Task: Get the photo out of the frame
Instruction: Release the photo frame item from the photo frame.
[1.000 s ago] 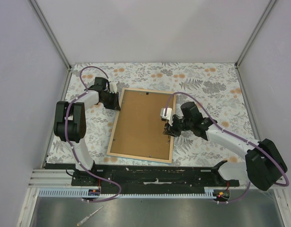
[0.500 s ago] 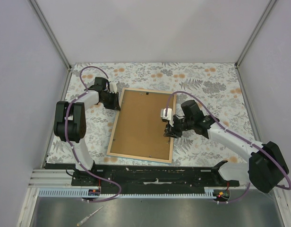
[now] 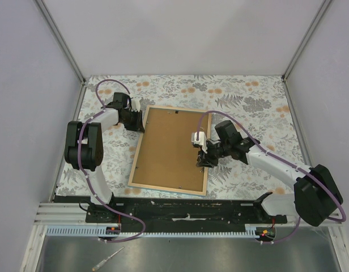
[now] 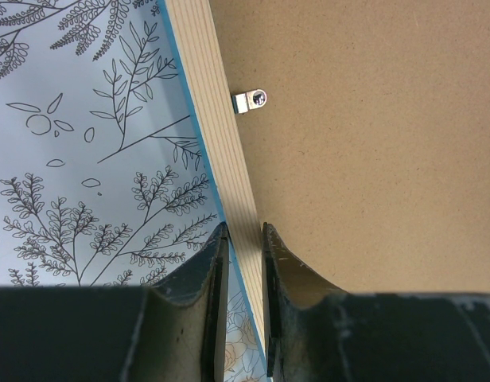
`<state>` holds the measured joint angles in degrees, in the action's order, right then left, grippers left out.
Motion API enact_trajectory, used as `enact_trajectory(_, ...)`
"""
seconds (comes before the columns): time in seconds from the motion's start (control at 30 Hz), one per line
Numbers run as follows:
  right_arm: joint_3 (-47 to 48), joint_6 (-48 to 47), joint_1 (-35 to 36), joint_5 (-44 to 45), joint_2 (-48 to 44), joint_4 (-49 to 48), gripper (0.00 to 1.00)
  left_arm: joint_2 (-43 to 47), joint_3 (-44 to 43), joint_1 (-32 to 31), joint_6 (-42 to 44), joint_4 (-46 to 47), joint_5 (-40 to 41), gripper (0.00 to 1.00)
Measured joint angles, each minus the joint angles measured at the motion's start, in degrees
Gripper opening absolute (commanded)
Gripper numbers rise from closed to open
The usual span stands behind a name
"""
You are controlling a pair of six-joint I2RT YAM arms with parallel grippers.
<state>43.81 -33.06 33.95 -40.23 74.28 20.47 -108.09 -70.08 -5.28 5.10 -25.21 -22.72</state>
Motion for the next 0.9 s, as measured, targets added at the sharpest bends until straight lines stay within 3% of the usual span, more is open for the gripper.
enact_trajectory(0.9, -0.3, 0.0, 0.0, -0.1, 1.2, -3.3, 0.0, 0.0, 0.0, 0.1, 0.0, 0.0, -0.2, 0.02)
